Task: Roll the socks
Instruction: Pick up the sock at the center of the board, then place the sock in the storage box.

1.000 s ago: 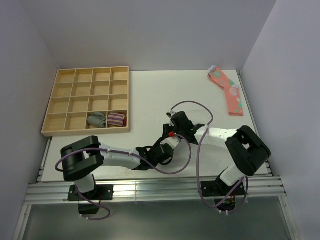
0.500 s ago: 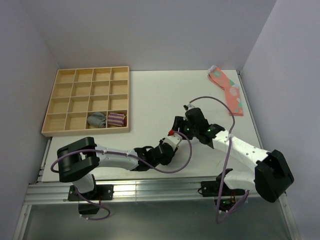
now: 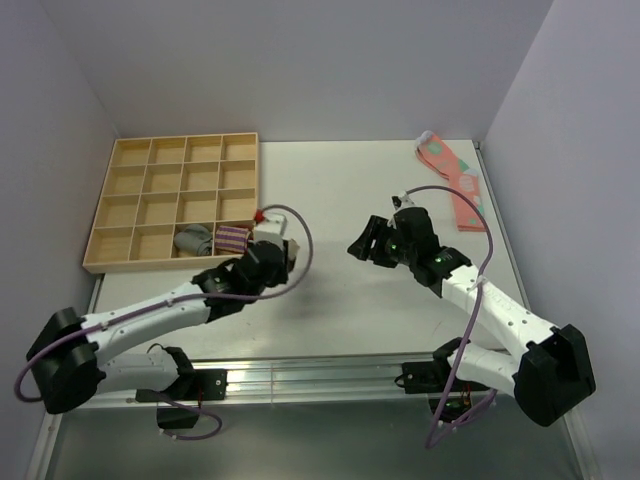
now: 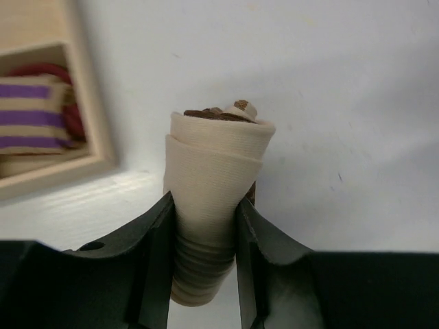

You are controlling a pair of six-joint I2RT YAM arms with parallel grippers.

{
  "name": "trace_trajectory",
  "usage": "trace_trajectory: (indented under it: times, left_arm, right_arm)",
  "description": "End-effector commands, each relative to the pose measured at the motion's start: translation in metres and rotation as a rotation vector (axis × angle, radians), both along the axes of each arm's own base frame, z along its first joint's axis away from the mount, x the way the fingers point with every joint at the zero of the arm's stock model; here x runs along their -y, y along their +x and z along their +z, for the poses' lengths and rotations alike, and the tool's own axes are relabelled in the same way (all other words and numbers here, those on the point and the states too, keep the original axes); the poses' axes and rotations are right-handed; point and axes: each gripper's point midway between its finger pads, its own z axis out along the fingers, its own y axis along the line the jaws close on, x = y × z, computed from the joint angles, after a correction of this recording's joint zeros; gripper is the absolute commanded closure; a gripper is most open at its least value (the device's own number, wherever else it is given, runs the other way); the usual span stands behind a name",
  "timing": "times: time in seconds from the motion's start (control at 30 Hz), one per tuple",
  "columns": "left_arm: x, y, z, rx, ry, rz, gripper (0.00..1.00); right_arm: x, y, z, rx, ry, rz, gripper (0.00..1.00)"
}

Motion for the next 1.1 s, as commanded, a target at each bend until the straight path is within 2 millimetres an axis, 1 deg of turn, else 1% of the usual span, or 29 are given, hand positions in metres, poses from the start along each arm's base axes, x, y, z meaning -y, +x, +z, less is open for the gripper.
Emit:
trace_trajectory:
  times: [0.0,0.03,0.07,0.1,0.17,0.2,0.23,0.27,0.3,0.33,0.37,0.4,0.47,0.5,0.57,0.6,0.7,0.77,0.83,0.87,0.9,0.97,1.0,1.07]
  left_arm:
    - [-0.053,0.027,0.045,0.071,-0.015,0.242,1.0]
    - [-0.077,0.039,0.049,0.075,-0.005,0.336,1.0]
    - [-0.102,0.045,0.057,0.086,0.03,0.435,1.0]
    - [-0.128,0.054,0.058,0.073,0.018,0.559,1.0]
    - [-0.165,0.059,0.067,0.067,0.055,0.716,1.0]
    - [-0.191,0.066,0.066,0.06,0.066,0.824,1.0]
    - [-0.204,0.068,0.068,0.058,0.087,0.881,1.0]
    - [-0.224,0.067,0.078,0.063,0.139,0.956,1.0]
    - [-0.245,0.07,0.072,0.041,0.186,1.035,1.0]
    - [-0.255,0.072,0.072,0.03,0.216,1.07,1.0]
    - [-0.265,0.076,0.078,0.032,0.23,1.111,1.0]
    - [-0.285,0.077,0.068,-0.013,0.281,1.162,1.0]
    - [-0.303,0.08,0.063,-0.042,0.311,1.222,1.0]
    - [-0.315,0.083,0.055,-0.066,0.353,1.246,1.0]
    - [-0.329,0.084,0.05,-0.086,0.395,1.286,1.0]
    - [-0.34,0.085,0.039,-0.125,0.42,1.312,1.0]
    - [-0.357,0.092,0.03,-0.165,0.444,1.329,1.0]
    - [-0.361,0.099,0.027,-0.176,0.431,1.33,1.0]
    - [-0.368,0.105,0.011,-0.225,0.46,1.333,1.0]
    - [-0.367,0.108,0.012,-0.22,0.447,1.33,1.0]
    - [-0.369,0.111,0.001,-0.25,0.463,1.321,1.0]
    - [-0.368,0.117,-0.008,-0.266,0.452,1.313,1.0]
    - [-0.37,0.119,-0.019,-0.295,0.468,1.31,1.0]
    - [-0.37,0.124,-0.033,-0.319,0.487,1.301,1.0]
  right_arm:
    - [-0.007,0.007,0.009,0.046,0.028,0.036,0.37]
    - [-0.008,0.006,0.006,0.044,0.023,0.045,0.37]
    - [-0.01,0.007,0.006,0.047,0.028,0.053,0.37]
    - [-0.011,0.007,0.005,0.047,0.026,0.06,0.37]
    - [-0.014,0.007,0.003,0.048,0.028,0.083,0.37]
    - [-0.015,0.009,0.0,0.045,0.024,0.086,0.37]
    - [-0.015,0.01,-0.001,0.049,0.015,0.095,0.37]
    - [-0.016,0.012,-0.006,0.041,0.008,0.101,0.37]
    - [-0.018,0.012,-0.007,0.04,0.006,0.111,0.37]
    - [-0.019,0.013,-0.01,0.039,0.0,0.123,0.37]
    - [-0.021,0.014,-0.01,0.044,0.003,0.134,0.37]
    - [-0.023,0.012,-0.015,0.031,0.005,0.148,0.37]
    - [-0.025,0.012,-0.019,0.025,0.007,0.162,0.37]
    - [-0.028,0.012,-0.021,0.018,0.017,0.178,0.37]
    - [-0.033,0.011,-0.022,0.013,0.04,0.197,0.37]
    - [-0.035,0.009,-0.023,0.008,0.048,0.206,0.37]
    - [-0.036,0.007,-0.025,-0.001,0.051,0.22,0.37]
    - [-0.036,0.006,-0.027,-0.005,0.044,0.229,0.37]
    - [-0.036,0.005,-0.027,-0.007,0.045,0.232,0.37]
    - [-0.036,0.005,-0.027,-0.006,0.045,0.233,0.37]
    - [-0.037,0.005,-0.027,-0.008,0.047,0.235,0.37]
    - [-0.037,0.005,-0.029,-0.014,0.047,0.239,0.37]
    - [-0.037,0.004,-0.029,-0.014,0.045,0.242,0.37]
    - [-0.037,0.004,-0.03,-0.015,0.043,0.244,0.37]
